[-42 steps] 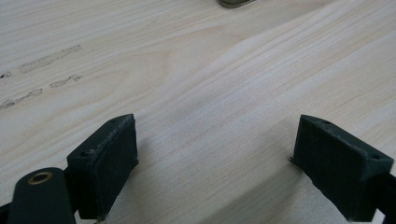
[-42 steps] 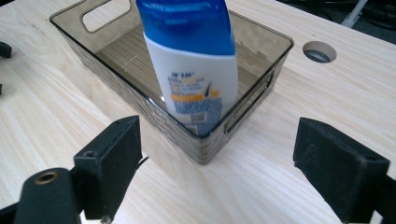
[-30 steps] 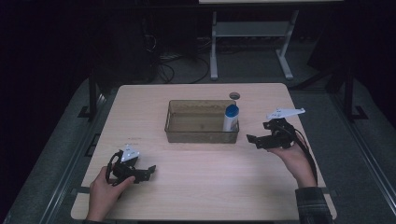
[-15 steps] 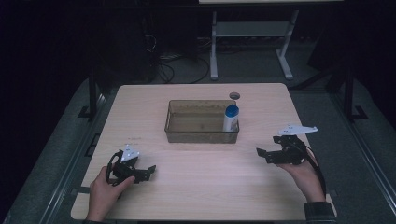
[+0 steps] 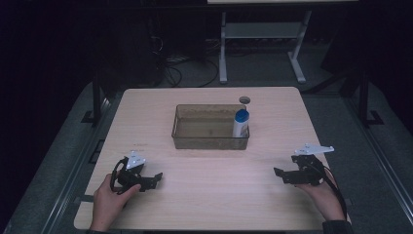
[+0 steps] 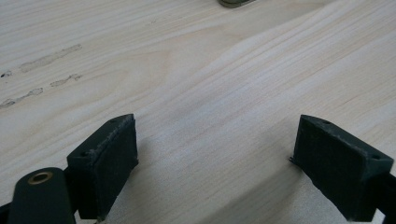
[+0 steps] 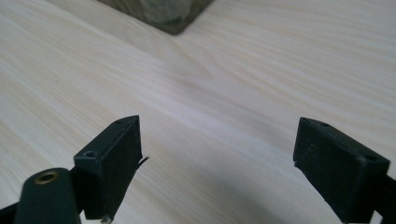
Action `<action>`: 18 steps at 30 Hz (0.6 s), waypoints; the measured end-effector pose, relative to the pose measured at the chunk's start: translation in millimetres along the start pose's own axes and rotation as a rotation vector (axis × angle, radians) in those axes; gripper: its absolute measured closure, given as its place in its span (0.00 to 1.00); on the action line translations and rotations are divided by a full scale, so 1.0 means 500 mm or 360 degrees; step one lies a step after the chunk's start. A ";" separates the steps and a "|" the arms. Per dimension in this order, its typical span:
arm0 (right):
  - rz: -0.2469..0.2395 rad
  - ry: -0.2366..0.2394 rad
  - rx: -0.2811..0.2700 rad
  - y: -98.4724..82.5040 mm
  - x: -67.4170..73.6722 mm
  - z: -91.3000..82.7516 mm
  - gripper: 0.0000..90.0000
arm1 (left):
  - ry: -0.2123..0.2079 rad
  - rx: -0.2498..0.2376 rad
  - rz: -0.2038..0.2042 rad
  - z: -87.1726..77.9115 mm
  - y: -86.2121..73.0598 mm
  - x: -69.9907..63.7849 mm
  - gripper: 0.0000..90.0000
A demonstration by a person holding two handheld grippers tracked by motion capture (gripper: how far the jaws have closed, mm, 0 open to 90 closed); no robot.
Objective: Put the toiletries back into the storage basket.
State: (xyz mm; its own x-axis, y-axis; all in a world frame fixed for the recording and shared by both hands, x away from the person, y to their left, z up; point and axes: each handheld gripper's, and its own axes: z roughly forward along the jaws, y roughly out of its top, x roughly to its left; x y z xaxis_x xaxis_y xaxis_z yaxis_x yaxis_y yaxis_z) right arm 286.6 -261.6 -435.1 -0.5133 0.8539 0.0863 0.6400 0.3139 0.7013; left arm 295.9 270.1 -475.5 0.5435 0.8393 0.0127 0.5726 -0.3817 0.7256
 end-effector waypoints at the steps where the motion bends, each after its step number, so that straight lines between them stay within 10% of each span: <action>1: 0.0012 -0.0004 0.0007 -0.011 -0.003 -0.001 0.16 | 0.0000 0.0000 0.0000 0.000 0.000 0.000 0.14; 18: 0.0053 -0.0154 0.0083 -0.104 -0.023 0.008 0.06 | 0.0002 0.0002 0.0000 -0.001 0.000 0.000 0.14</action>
State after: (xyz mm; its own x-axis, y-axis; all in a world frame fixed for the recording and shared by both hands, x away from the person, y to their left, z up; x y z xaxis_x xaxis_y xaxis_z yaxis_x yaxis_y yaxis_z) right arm 261.3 -285.9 -475.5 -0.4353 0.8995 0.0383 0.6859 0.3038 0.6613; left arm 295.5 270.0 -475.4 0.5426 0.8399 0.0135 0.5733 -0.3821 0.7248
